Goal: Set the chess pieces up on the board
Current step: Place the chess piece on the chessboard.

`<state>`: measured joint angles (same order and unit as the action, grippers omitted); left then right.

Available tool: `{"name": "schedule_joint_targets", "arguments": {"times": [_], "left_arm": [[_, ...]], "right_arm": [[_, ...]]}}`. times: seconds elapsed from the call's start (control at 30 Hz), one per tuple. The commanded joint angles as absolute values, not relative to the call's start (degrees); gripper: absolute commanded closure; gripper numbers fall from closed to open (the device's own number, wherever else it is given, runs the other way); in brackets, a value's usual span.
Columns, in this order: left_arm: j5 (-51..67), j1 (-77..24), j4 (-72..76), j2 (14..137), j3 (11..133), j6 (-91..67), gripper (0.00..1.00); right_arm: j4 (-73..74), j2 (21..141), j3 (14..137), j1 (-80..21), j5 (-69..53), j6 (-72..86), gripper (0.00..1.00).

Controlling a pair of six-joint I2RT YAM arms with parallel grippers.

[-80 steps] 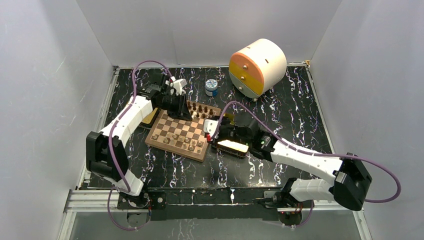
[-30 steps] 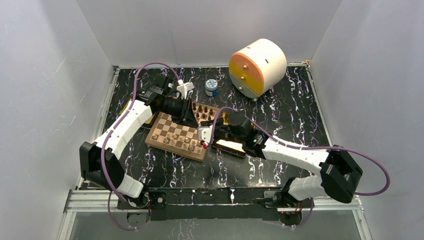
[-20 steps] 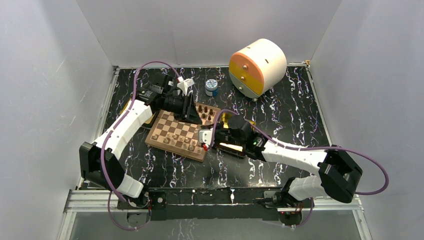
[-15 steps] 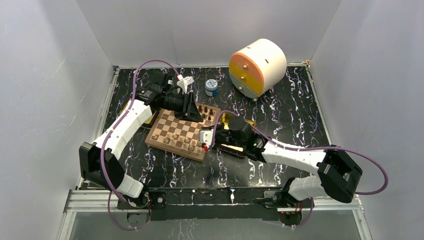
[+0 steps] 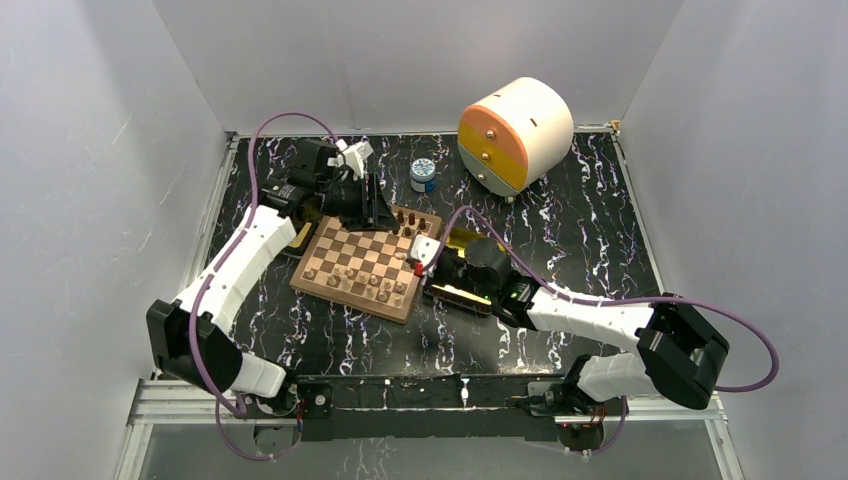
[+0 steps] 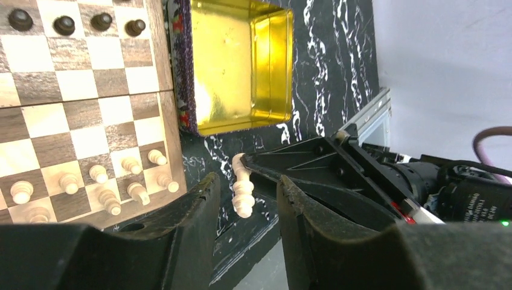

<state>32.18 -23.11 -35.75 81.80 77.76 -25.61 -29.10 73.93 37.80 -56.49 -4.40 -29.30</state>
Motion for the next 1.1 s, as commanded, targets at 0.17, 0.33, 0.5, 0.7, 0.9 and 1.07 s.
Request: {"name": "schedule_joint_targets", "arguments": {"times": [0.17,0.33,0.5,0.7,0.9,1.07], "left_arm": [[32.73,-23.47,-28.53,74.77,75.41,-21.95,0.59],[35.66,-23.47,-28.7,74.44,74.23,-19.16,0.59],[36.56,-23.47,-30.22,74.51,73.98,-15.98,0.59],[36.76,-23.51,-31.62,74.04,74.04,-13.07,0.6],[36.12,-23.47,-33.88,74.6,74.13,-11.19,0.64],[36.51,-23.48,-34.9,74.34,74.23,-9.89,0.65]], "right_arm": [[-36.25,74.02,41.07,-56.69,0.44,-7.08,0.99],[-35.98,74.04,42.46,-56.65,-1.14,-1.39,0.99],[-34.48,74.33,43.75,-56.69,-1.01,3.39,0.98],[-32.7,74.45,44.56,-56.69,-0.47,5.28,0.98],[-32.39,74.69,45.06,-56.67,-0.7,6.36,0.98],[-31.68,74.95,45.59,-56.65,-0.44,7.05,0.98]]}}
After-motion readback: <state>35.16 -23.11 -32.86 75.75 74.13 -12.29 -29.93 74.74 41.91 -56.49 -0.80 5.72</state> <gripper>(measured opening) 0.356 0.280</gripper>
